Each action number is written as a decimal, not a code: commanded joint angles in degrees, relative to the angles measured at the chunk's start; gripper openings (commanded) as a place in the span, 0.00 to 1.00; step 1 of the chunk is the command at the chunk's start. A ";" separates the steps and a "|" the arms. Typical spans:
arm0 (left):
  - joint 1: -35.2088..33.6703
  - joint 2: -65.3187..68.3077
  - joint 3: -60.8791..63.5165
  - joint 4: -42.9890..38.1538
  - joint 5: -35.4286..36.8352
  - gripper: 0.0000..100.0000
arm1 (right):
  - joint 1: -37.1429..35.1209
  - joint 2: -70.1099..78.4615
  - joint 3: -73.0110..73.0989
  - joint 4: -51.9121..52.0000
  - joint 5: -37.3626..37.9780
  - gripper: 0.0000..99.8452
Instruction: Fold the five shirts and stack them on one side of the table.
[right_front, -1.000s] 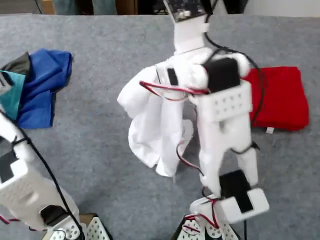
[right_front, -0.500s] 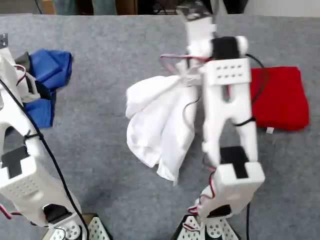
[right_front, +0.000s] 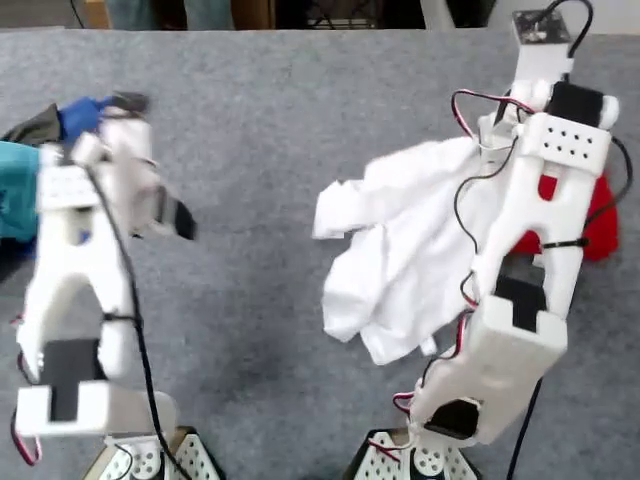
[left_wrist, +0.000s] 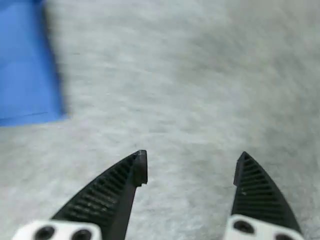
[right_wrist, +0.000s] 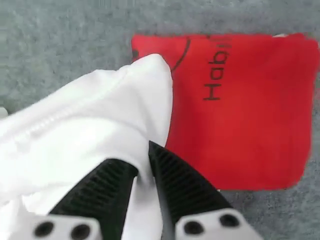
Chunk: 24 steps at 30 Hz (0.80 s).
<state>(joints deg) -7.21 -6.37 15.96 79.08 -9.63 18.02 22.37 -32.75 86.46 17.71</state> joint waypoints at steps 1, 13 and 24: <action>11.91 -8.35 13.49 -8.62 -0.09 0.29 | 0.62 2.07 -0.22 -0.97 0.35 0.02; 47.43 -18.29 26.68 -21.98 1.23 0.29 | 0.53 11.56 -0.40 -2.81 0.44 0.01; 50.42 4.22 18.59 -36.92 17.05 0.24 | 0.53 11.65 -0.75 -3.08 4.13 0.01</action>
<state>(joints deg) 42.64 -7.34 38.20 45.93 5.49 18.02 34.68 -32.75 84.18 20.35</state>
